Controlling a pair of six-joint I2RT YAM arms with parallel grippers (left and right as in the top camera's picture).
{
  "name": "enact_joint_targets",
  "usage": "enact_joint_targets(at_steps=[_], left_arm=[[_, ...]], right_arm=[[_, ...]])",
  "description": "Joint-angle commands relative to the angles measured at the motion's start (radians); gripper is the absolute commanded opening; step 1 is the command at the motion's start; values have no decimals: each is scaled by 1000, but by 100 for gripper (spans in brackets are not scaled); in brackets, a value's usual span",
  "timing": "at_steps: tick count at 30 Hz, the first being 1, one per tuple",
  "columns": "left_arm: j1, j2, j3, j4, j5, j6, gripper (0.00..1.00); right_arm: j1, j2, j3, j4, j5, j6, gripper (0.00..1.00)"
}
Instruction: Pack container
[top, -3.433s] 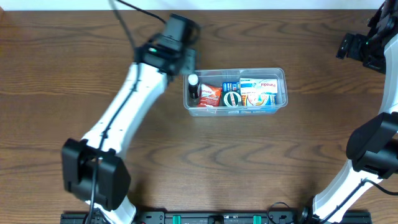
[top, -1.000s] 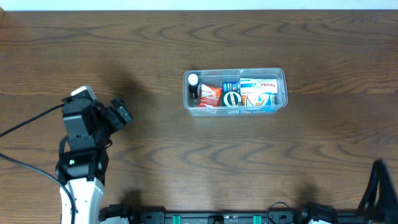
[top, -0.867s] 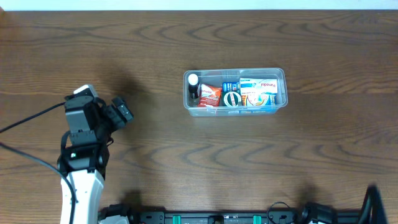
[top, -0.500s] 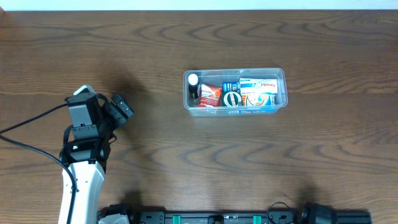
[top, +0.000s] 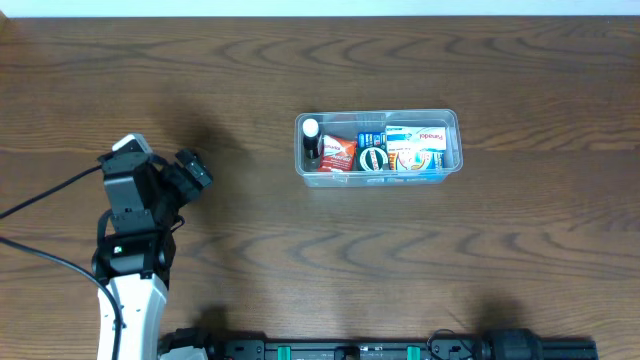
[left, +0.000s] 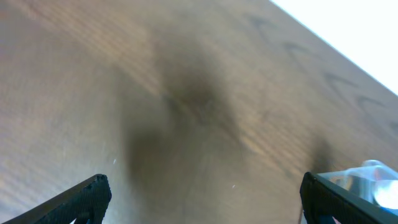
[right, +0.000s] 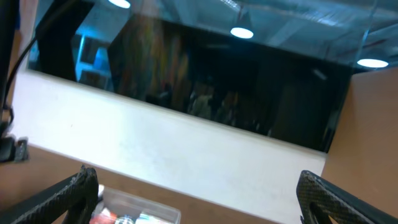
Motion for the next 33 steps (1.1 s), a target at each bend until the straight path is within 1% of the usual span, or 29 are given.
enact_joint_targets(at_steps=[1, 4, 14, 20, 22, 28, 30, 33], left_arm=[[1, -33, 8, 36, 105, 101, 98], [1, -52, 8, 76, 169, 118, 98], [1, -69, 8, 92, 200, 119, 98], [1, -70, 8, 92, 216, 119, 98], [1, -70, 8, 93, 216, 119, 98], [1, -70, 8, 94, 215, 122, 98], [1, -70, 8, 98, 215, 123, 98], [1, -70, 8, 107, 215, 135, 98]], right_arm=[[16, -8, -21, -40, 39, -37, 99], [16, -8, -42, -79, 61, -47, 99], [16, -24, -84, -175, 77, -48, 99], [21, -128, -84, -135, 151, -40, 99], [33, -124, -58, -148, 151, -24, 99], [71, -126, -63, -180, 150, 19, 99], [83, -126, -80, -158, 136, 24, 99], [89, -126, -151, -87, 65, 24, 99]])
